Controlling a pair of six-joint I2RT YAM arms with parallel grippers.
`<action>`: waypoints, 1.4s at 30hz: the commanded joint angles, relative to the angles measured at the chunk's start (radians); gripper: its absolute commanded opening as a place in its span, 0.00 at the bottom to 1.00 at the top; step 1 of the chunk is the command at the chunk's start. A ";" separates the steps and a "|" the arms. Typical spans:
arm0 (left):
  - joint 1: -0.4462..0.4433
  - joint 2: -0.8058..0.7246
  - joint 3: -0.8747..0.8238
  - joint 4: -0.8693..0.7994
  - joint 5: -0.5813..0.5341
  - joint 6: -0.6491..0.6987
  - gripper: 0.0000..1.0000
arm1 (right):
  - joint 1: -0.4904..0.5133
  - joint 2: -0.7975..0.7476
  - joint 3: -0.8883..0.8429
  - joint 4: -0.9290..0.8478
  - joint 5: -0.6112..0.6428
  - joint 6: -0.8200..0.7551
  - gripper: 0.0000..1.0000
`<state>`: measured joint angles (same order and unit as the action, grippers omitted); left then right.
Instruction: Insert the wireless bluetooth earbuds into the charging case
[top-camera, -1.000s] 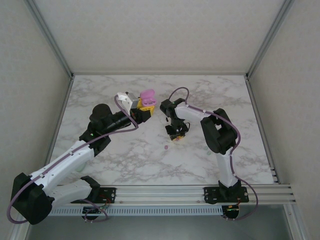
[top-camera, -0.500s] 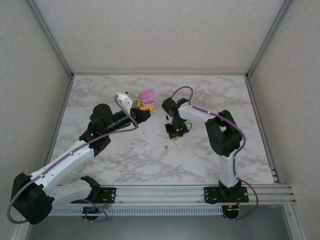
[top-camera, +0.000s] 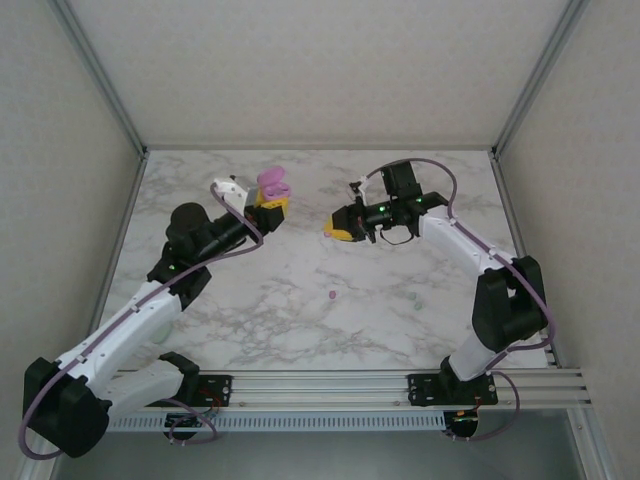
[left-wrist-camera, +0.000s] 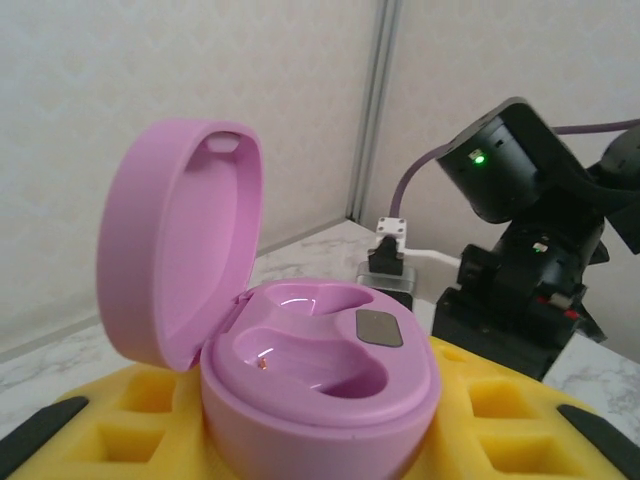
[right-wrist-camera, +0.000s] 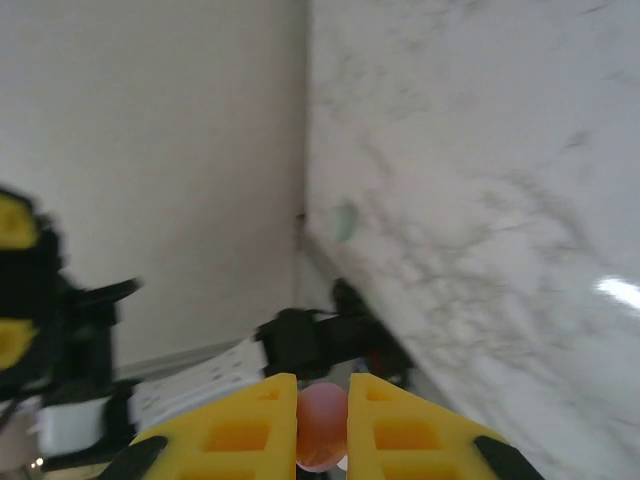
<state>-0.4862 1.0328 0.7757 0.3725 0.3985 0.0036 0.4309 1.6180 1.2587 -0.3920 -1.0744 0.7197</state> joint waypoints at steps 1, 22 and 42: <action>0.021 -0.023 0.009 0.012 0.020 0.005 0.31 | 0.002 -0.048 -0.007 0.158 -0.189 0.133 0.15; -0.040 0.025 0.014 0.051 0.207 0.111 0.32 | 0.060 -0.185 0.200 0.059 0.015 0.002 0.16; -0.093 0.054 0.072 0.013 0.249 0.112 0.32 | 0.109 -0.164 0.244 0.051 0.085 -0.049 0.15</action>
<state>-0.5671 1.0794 0.8089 0.3798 0.6209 0.1131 0.5312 1.4437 1.4700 -0.3557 -1.0088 0.6910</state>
